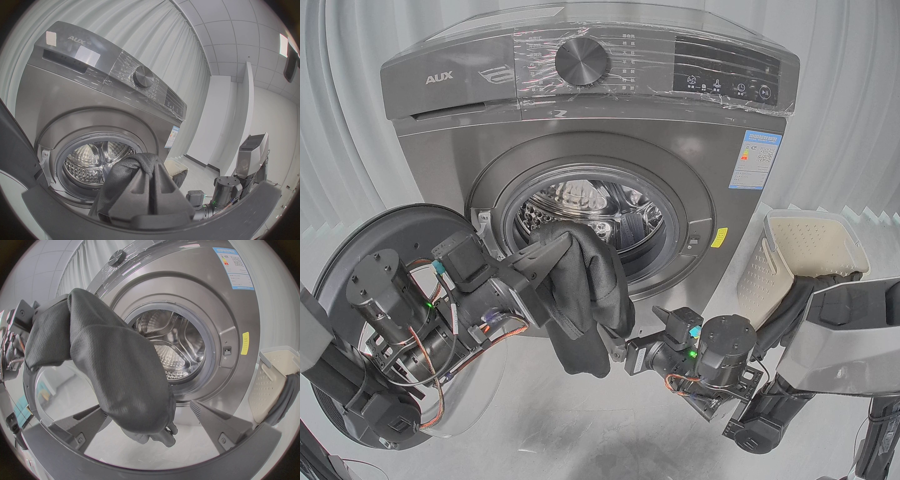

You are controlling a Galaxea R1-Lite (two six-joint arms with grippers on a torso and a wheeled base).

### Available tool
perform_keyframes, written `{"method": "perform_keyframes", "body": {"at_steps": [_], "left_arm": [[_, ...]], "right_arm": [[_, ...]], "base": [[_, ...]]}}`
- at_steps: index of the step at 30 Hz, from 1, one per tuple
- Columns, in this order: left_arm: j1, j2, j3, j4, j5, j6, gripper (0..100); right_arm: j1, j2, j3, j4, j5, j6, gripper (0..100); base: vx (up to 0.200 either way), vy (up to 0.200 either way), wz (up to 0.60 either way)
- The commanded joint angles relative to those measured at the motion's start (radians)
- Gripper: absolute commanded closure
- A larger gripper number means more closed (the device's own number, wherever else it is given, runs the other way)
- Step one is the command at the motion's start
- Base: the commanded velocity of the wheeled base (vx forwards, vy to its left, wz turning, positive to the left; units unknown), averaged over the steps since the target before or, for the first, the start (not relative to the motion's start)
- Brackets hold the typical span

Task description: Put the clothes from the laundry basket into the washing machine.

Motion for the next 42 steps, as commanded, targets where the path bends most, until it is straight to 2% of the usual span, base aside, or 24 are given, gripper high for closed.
{"method": "perform_keyframes", "body": {"at_steps": [1,14,24,25,31,42], "left_arm": [[-0.002,0.0,0.001,0.0,-0.001,-0.001,100],[0.005,0.015,0.005,-0.002,-0.001,-0.002,100],[0.05,0.061,0.001,0.0,0.002,-0.002,100],[0.051,0.063,-0.005,0.0,0.002,-0.005,0],[0.068,0.079,-0.011,0.0,0.002,-0.021,0],[0.068,0.105,0.005,0.0,0.002,-0.018,0]], "right_arm": [[-0.003,0.008,-0.022,-0.002,-0.002,0.0,100],[0.03,-0.041,-0.001,-0.02,0.0,0.005,100],[0.055,-0.192,0.101,-0.022,0.003,0.011,100],[0.055,-0.201,0.105,-0.022,0.009,0.012,100],[0.056,-0.213,0.096,-0.023,0.017,0.012,100],[0.058,-0.212,0.059,-0.039,0.015,0.012,100]], "base": [[0.0,0.0,0.0],[0.0,0.0,0.0],[0.0,0.0,0.0],[0.0,0.0,0.0],[0.0,0.0,0.0],[0.0,0.0,0.0]]}}
